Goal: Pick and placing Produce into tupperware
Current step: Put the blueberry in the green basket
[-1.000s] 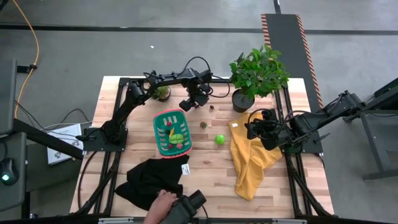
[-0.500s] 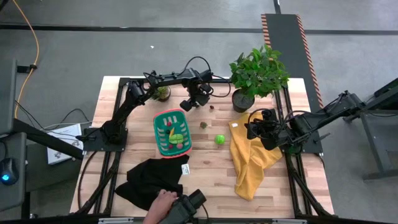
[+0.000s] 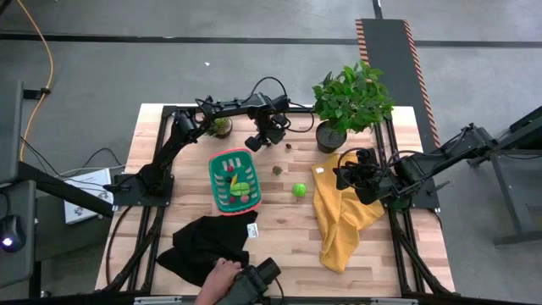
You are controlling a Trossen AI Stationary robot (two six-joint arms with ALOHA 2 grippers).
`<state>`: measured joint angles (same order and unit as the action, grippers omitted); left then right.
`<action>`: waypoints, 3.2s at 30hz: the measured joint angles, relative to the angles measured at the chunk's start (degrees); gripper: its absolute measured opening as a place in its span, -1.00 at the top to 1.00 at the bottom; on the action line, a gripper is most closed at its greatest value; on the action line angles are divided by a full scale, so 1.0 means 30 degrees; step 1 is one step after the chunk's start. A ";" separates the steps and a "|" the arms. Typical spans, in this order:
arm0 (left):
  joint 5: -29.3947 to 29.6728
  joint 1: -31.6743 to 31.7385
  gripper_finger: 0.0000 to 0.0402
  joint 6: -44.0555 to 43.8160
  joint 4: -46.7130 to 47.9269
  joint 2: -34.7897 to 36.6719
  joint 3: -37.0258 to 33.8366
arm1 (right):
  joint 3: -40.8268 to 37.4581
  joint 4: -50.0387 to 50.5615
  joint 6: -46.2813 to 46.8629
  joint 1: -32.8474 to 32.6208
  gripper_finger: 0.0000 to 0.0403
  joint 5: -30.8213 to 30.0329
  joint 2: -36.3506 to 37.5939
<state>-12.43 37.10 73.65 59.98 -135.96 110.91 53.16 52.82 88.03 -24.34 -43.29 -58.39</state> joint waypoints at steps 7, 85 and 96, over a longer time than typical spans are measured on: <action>-0.0085 0.0007 0.83 -0.0039 0.0095 0.0000 0.0007 | 0.0004 0.0000 0.0000 -0.0006 0.16 0.0000 0.0000; 0.0138 0.0015 0.81 -0.0204 -0.0079 -0.0007 0.0007 | 0.0001 0.0000 0.0000 0.0001 0.16 0.0000 -0.0005; 0.0425 0.0131 0.80 -0.0451 0.0571 0.0124 0.0994 | 0.0002 0.0007 0.0000 -0.0003 0.16 -0.0007 0.0000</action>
<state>-11.15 37.50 72.29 61.69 -135.59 113.90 53.16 52.84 88.03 -24.35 -43.31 -58.39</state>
